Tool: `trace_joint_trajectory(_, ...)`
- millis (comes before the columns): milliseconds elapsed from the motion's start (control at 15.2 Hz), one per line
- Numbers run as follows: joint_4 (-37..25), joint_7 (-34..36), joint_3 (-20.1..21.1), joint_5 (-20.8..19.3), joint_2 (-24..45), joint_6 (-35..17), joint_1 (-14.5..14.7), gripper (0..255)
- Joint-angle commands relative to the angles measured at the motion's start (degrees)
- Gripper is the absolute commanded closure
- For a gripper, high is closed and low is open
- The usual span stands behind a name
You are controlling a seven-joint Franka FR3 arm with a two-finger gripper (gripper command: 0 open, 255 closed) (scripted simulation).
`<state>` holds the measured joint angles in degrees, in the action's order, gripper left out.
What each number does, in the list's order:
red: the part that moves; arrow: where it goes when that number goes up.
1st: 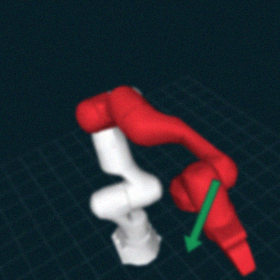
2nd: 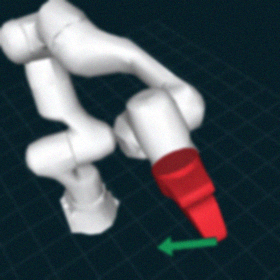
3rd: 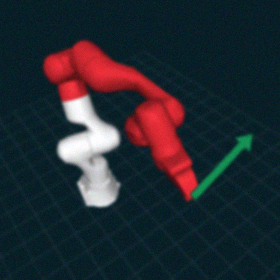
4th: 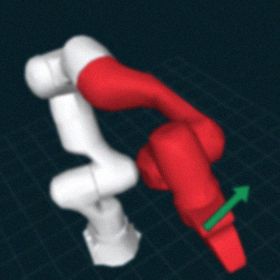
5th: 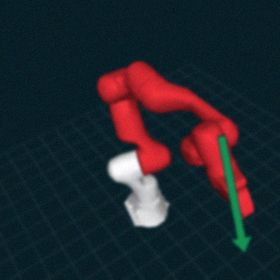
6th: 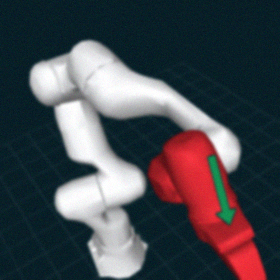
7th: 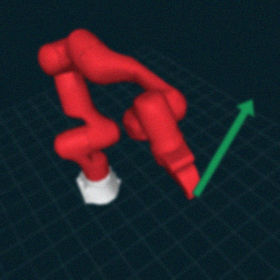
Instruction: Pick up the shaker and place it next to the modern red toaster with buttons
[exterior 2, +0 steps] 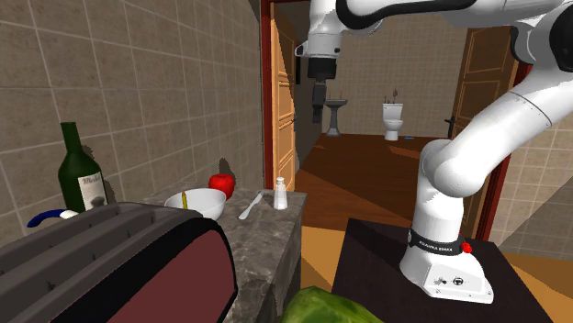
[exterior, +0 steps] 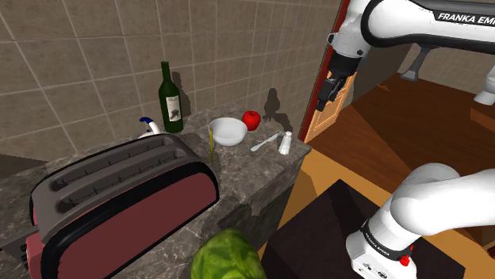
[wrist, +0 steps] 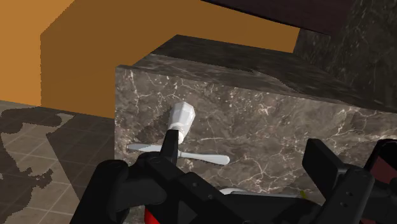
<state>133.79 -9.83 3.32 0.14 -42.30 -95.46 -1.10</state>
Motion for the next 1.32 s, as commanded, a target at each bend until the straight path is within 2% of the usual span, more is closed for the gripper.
trace_joint_trajectory(0,0.00,0.00,0.00,0.00,0.00,0.00,0.00,0)
trace_joint_trajectory(396,9.02,-3.53,-4.16,1.22,2.85,-14.51,-0.61,0)
trace_joint_trajectory(792,14.70,-8.26,-8.60,3.77,10.11,-29.74,-0.40,0)
trace_joint_trajectory(1056,16.32,-12.87,-11.99,7.32,17.36,-39.86,0.90,0)
trace_joint_trajectory(1254,16.25,-17.80,-14.97,11.96,23.86,-46.96,2.92,0)
